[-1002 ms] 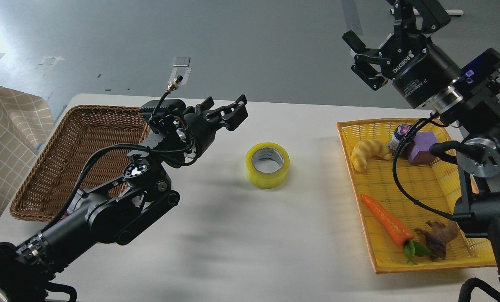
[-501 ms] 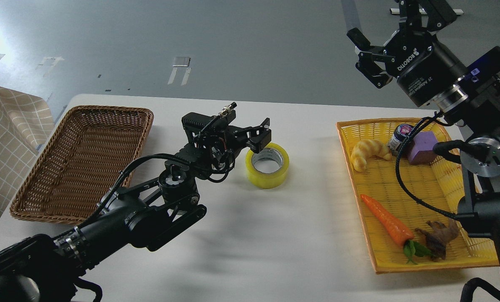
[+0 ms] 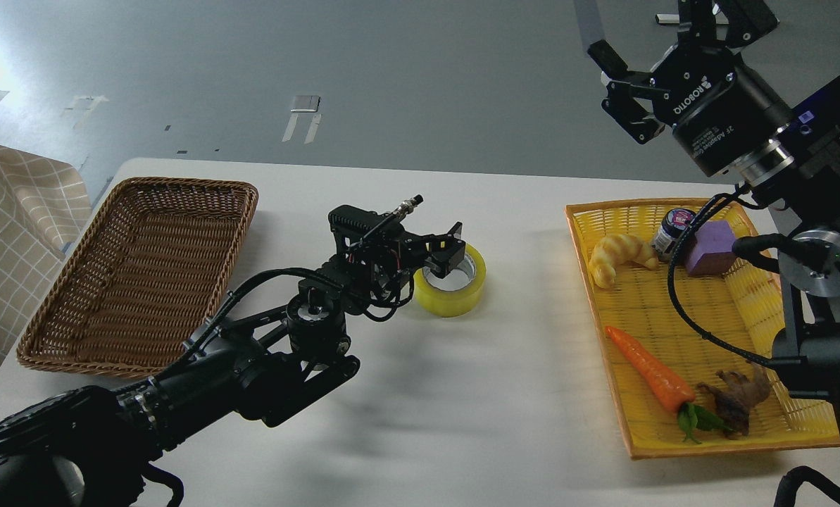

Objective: Place and transfer tape with both arms
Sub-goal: 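Grasp the tape roll's rim with the left gripper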

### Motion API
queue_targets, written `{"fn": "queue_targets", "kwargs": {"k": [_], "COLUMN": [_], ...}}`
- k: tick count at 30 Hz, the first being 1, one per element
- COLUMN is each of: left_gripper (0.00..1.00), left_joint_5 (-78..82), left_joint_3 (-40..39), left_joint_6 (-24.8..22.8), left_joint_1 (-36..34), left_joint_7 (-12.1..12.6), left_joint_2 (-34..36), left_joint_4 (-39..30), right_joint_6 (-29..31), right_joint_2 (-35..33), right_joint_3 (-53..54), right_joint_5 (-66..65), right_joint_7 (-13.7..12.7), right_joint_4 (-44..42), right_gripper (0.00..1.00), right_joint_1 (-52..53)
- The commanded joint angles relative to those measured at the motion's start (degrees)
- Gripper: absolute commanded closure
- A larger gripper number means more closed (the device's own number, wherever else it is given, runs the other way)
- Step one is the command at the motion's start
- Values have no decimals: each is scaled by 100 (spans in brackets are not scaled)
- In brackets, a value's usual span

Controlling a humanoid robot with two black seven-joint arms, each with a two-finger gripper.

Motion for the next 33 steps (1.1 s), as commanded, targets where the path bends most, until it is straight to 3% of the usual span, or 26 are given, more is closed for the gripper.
{"fn": "queue_targets", "kwargs": {"k": [1,11,28,33], "left_gripper": [2,2,11,11], "left_joint_5": [0,0,0,0], "left_joint_3": [47,276,460,460], "left_joint_6": [86,103,235,235], "left_joint_1": [16,60,43,51], "left_joint_7": [-2,-2,-63,-168], "left_joint_2": [-84,-251,-234,-251], "left_joint_4": [123,316,835,914], "right_joint_6": [0,0,0,0], "right_joint_2": [1,-8,-8,-8], "right_joint_3": [9,18,71,71], "right_joint_5": [3,3,3,-6], "right_joint_7": [-8,-8,-8,0], "right_joint_4": [21,21,101,109], "right_gripper": [2,2,2,2], "right_joint_1": [-24,-59,-209,-253]}}
